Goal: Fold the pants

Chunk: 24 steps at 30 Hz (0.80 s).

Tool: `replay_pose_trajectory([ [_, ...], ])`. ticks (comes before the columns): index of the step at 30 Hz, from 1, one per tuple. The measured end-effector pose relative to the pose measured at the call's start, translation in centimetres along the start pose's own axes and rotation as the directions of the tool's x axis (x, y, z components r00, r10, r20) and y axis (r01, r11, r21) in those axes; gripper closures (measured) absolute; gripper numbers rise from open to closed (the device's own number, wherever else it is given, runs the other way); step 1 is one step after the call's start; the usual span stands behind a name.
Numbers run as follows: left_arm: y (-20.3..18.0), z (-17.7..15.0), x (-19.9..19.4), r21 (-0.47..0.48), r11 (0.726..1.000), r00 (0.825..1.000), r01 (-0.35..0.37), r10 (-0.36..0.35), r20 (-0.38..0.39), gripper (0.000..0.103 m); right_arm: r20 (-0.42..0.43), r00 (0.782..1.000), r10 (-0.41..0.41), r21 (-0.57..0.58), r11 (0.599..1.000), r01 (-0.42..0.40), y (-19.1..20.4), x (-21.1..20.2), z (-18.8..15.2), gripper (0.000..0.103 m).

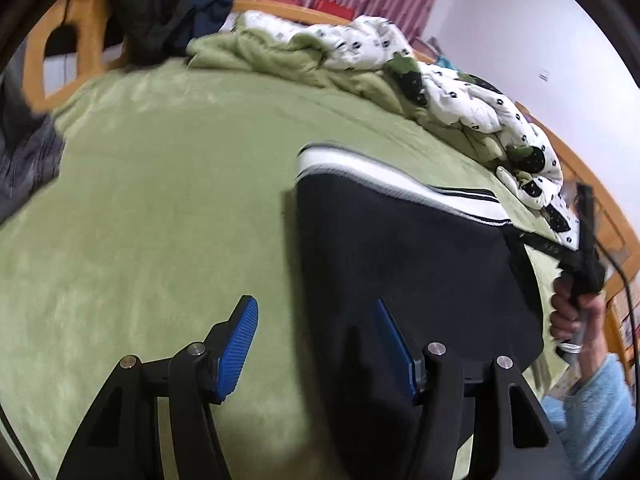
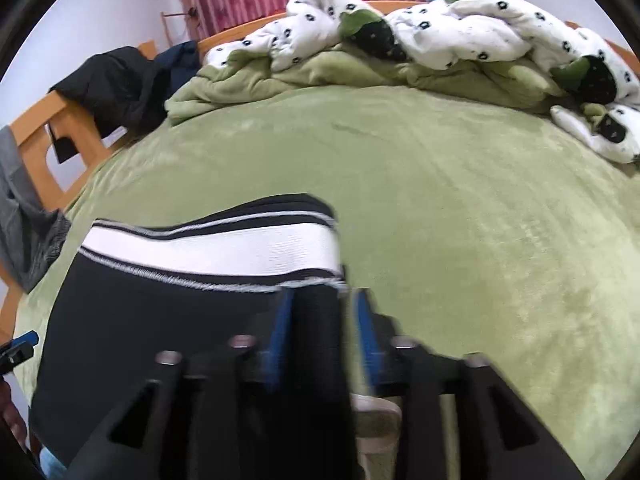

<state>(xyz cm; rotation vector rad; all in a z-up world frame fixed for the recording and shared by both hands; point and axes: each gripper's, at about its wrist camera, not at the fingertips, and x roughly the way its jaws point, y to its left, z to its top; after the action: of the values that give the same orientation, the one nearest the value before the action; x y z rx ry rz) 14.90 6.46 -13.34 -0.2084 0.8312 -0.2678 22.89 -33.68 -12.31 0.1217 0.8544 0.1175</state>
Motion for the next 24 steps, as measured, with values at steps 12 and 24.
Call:
replay_pose_trajectory([
  [12, -4.3, 7.4, 13.0, 0.056, 0.989, 0.987, -0.139, 0.143, -0.070, 0.045, 0.003, 1.000, -0.024, -0.164, 0.986, 0.024, 4.3, 5.3, 2.6, 0.065],
  [24, -4.8, 5.7, 12.7, 0.063, 0.987, 0.989, -0.149, 0.150, -0.007, 0.039, 0.062, 0.998, -0.022, -0.180, 0.983, 0.033, 4.5, 4.9, 1.8, 0.064],
])
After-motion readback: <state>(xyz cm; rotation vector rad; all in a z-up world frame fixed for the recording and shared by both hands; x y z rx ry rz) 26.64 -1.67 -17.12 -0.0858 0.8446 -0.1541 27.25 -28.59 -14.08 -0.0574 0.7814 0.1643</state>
